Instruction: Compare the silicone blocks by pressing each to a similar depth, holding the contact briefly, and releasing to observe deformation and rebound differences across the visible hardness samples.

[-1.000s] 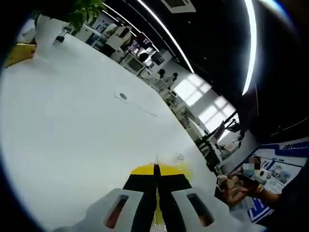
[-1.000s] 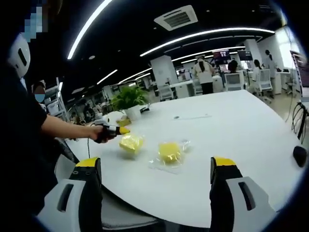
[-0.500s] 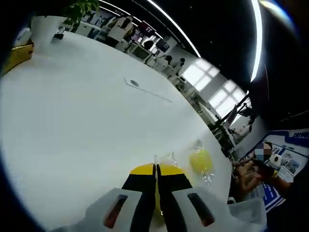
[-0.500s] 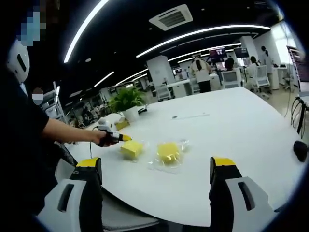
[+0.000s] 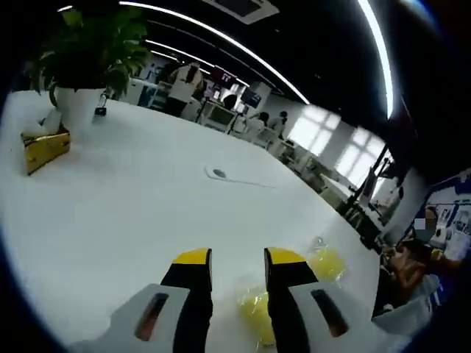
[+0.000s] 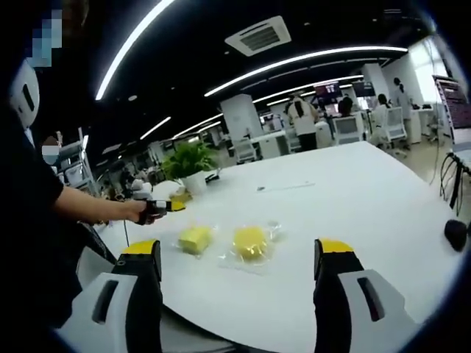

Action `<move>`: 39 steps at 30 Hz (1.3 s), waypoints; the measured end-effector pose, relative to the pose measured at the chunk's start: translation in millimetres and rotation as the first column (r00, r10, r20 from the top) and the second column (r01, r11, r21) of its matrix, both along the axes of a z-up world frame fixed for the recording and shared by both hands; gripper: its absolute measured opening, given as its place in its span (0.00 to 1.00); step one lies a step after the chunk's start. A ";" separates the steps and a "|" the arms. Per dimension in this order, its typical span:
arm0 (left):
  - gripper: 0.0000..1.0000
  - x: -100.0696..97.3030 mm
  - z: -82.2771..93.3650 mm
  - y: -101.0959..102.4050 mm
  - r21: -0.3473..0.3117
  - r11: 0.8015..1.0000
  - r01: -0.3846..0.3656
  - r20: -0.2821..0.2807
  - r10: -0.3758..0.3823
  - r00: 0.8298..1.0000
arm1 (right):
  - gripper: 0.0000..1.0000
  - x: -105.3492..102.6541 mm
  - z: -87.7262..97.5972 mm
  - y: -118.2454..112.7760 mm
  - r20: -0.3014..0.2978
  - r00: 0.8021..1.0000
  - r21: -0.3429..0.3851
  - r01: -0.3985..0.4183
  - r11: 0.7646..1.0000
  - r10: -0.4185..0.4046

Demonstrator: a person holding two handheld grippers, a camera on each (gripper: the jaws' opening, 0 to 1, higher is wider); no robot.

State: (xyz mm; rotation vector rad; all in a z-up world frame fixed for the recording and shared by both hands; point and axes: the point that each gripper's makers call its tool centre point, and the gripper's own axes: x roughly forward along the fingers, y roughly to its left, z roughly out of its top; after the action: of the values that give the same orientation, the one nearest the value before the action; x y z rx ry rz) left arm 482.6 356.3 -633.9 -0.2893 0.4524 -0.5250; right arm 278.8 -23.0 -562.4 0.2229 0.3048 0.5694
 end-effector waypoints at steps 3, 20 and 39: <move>0.29 -11.2 5.7 -3.1 0.004 1.000 0.018 0.003 -0.018 1.000 | 0.79 -0.6 0.0 7.8 0.000 1.000 0.001 -0.021 1.000 0.021; 0.68 -82.0 47.0 3.2 0.193 0.980 0.041 0.167 -0.074 0.983 | 0.78 1.3 -0.9 22.5 -0.001 0.997 -0.026 -0.076 0.997 0.076; 0.95 -169.5 54.7 30.6 0.277 0.959 0.055 0.190 -0.111 0.975 | 0.96 8.9 -9.0 22.0 0.013 0.996 -0.106 -0.091 0.990 0.092</move>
State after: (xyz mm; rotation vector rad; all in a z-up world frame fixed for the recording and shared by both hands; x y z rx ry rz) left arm 313.1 386.8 -579.2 0.0480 0.3322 -0.5623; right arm 287.7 -1.0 -571.4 0.1026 0.3282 0.6439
